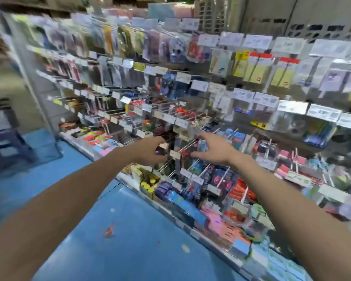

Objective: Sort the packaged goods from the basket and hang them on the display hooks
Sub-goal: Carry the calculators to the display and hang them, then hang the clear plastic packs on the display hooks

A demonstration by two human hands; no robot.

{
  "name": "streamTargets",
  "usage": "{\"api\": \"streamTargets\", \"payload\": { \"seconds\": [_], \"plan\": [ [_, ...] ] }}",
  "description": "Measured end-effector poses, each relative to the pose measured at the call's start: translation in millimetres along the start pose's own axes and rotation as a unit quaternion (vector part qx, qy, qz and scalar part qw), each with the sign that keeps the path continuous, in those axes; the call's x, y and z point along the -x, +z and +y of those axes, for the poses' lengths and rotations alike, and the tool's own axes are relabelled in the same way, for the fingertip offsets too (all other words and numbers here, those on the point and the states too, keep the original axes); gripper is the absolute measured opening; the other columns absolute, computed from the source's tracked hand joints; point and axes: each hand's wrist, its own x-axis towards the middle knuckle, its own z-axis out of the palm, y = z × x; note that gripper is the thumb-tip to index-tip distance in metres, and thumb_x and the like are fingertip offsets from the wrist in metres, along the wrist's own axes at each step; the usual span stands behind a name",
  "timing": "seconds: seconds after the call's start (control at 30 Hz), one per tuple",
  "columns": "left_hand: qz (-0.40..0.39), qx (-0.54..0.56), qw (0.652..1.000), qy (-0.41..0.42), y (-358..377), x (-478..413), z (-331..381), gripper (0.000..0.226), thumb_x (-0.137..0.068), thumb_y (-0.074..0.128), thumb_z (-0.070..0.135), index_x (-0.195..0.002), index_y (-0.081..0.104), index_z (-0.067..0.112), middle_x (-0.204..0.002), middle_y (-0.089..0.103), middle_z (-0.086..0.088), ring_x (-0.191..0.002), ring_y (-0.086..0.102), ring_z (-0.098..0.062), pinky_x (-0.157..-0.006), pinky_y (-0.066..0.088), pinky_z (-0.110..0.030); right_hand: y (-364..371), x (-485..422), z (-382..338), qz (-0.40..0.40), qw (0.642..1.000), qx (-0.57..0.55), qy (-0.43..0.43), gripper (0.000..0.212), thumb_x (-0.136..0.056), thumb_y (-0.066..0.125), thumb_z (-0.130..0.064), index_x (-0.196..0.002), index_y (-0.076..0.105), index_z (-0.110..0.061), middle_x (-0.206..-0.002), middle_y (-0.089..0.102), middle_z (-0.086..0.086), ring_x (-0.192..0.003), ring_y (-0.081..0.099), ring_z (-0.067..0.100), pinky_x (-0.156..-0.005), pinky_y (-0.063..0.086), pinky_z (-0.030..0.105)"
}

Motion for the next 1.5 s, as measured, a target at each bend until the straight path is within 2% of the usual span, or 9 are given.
{"api": "streamTargets", "payload": {
  "seconds": [0.37,0.47,0.67,0.8,0.87,1.0,1.13,1.33,1.5],
  "plan": [
    [0.087,0.061,0.921,-0.374,22,357,-205,0.079,-0.096,0.068,0.043,-0.157,0.032,0.009,-0.159,0.040,-0.010,-0.142,0.044,-0.029,-0.115,0.035,-0.035,148,-31,-347,-0.137,0.944,-0.019,-0.300,0.077,-0.090,0.074,-0.046,-0.152,0.042,-0.012,-0.154,0.046,0.009,-0.137,0.047,0.028,-0.108,0.037,0.034],
    [0.111,0.076,0.891,-0.433,35,464,-237,0.061,-0.097,0.070,0.031,-0.149,0.047,0.010,-0.145,0.052,-0.002,-0.131,0.053,-0.022,-0.104,0.038,-0.024,192,-10,-457,-0.178,0.910,-0.025,-0.373,0.073,-0.092,0.074,-0.039,-0.151,0.043,-0.009,-0.152,0.047,0.011,-0.136,0.049,0.030,-0.108,0.038,0.035],
    [0.102,0.136,0.789,-0.590,69,674,-287,0.066,-0.095,0.066,0.047,-0.144,0.049,0.007,-0.145,0.051,-0.011,-0.132,0.054,-0.031,-0.106,0.042,-0.035,281,58,-664,-0.228,0.843,-0.020,-0.486,0.063,-0.089,0.078,-0.033,-0.140,0.052,-0.006,-0.137,0.057,0.018,-0.123,0.058,0.037,-0.103,0.046,0.044],
    [0.140,0.174,0.698,-0.680,97,790,-297,0.048,-0.098,0.066,0.037,-0.136,0.049,0.012,-0.126,0.057,0.001,-0.111,0.057,-0.025,-0.080,0.043,-0.025,325,111,-773,-0.269,0.780,0.014,-0.565,0.064,-0.091,0.075,-0.035,-0.143,0.050,-0.007,-0.140,0.058,0.011,-0.126,0.057,0.030,-0.096,0.039,0.024],
    [0.150,0.193,0.646,-0.723,110,839,-298,0.050,-0.097,0.066,0.042,-0.135,0.047,0.016,-0.130,0.058,0.000,-0.115,0.058,-0.028,-0.088,0.050,-0.033,344,134,-822,-0.288,0.749,0.012,-0.596,0.068,-0.091,0.074,-0.038,-0.146,0.047,-0.010,-0.144,0.055,0.010,-0.128,0.056,0.030,-0.103,0.041,0.031],
    [0.156,0.244,0.581,-0.761,131,913,-310,0.075,-0.097,0.063,0.049,-0.156,0.031,0.013,-0.158,0.039,-0.007,-0.128,0.053,-0.031,-0.105,0.047,-0.046,385,173,-909,-0.318,0.680,0.014,-0.661,0.067,-0.094,0.071,-0.038,-0.148,0.045,-0.008,-0.146,0.051,0.008,-0.133,0.051,0.030,-0.109,0.042,0.041],
    [0.160,0.266,0.529,-0.790,140,956,-330,0.083,-0.101,0.060,0.046,-0.162,0.018,0.011,-0.169,0.020,-0.010,-0.152,0.028,-0.032,-0.120,0.031,-0.043,435,204,-994,-0.330,0.614,0.036,-0.717,0.064,-0.096,0.067,-0.039,-0.146,0.045,-0.006,-0.144,0.052,0.015,-0.130,0.050,0.033,-0.099,0.041,0.032],
    [0.204,0.296,0.436,-0.825,155,1002,-409,0.080,-0.103,0.057,0.047,-0.161,0.019,0.009,-0.169,0.018,-0.011,-0.154,0.024,-0.031,-0.122,0.028,-0.043,531,219,-1118,-0.407,0.551,0.042,-0.727,0.057,-0.095,0.067,-0.044,-0.135,0.049,-0.007,-0.131,0.057,0.014,-0.108,0.055,0.029,-0.084,0.044,0.035],
    [0.204,0.348,0.355,-0.843,157,1030,-478,0.077,-0.104,0.054,0.046,-0.160,0.020,0.006,-0.167,0.023,-0.015,-0.151,0.030,-0.032,-0.117,0.032,-0.038,583,206,-1208,-0.495,0.516,0.065,-0.696,0.061,-0.093,0.071,-0.040,-0.140,0.046,-0.009,-0.129,0.056,0.010,-0.111,0.056,0.026,-0.093,0.049,0.037]
  ]
}}
